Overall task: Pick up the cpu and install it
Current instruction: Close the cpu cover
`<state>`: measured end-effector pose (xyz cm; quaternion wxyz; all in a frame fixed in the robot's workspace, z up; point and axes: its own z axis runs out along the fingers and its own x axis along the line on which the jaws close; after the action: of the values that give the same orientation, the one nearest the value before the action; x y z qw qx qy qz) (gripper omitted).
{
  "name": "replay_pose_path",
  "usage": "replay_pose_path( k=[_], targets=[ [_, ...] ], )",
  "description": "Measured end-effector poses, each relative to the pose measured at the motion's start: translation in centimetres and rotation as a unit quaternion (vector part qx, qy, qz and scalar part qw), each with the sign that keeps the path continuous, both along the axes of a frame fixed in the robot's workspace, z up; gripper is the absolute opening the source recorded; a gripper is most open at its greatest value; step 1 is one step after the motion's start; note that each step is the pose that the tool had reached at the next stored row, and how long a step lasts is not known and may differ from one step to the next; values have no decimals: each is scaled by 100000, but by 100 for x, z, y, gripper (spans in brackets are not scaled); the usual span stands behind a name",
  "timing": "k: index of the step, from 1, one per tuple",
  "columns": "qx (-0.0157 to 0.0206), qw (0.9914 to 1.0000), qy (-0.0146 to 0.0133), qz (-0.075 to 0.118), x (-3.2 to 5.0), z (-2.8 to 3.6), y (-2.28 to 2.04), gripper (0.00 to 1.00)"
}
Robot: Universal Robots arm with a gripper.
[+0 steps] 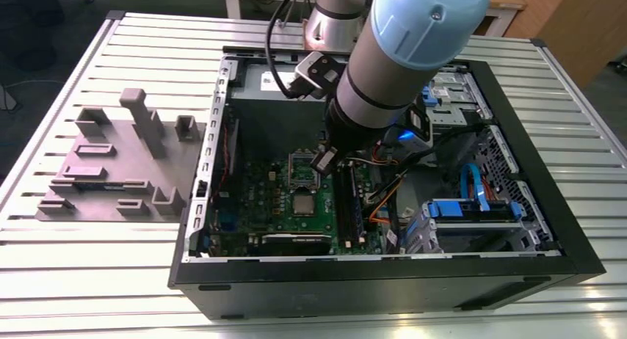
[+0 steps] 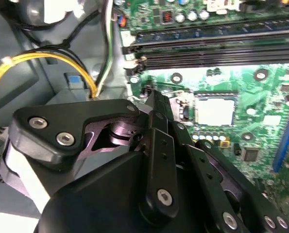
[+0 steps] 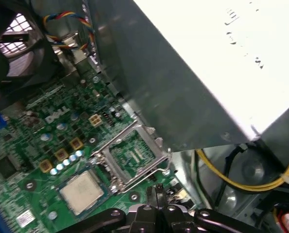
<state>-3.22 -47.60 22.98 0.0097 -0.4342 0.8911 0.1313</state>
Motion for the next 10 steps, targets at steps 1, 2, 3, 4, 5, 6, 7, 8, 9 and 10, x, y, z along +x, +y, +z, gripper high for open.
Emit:
replay_pose_path(
  k=[1, 2, 3, 4, 5, 6, 7, 8, 9, 10],
  targets=[
    [519, 99999, -2, 23, 4, -2, 0, 10],
    [877, 99996, -5, 96, 5, -5, 0, 10],
    [977, 99995, -114, 313, 5, -9, 1, 10],
    [981, 99991, -245, 826, 5, -11, 2, 10],
    [969, 99985, -405, 1357, 5, -13, 1, 10],
    [969, 99976, -622, 1866, 5, -14, 0, 10],
    [967, 99965, -887, 2304, 5, -17, 0, 10],
    [980, 99954, -1116, 2650, 5, -22, 1, 10],
    [985, 99947, -1204, 2843, 9, -31, 1, 10],
    [976, 99947, -1208, 2857, 18, -40, 1, 10]
  ],
)
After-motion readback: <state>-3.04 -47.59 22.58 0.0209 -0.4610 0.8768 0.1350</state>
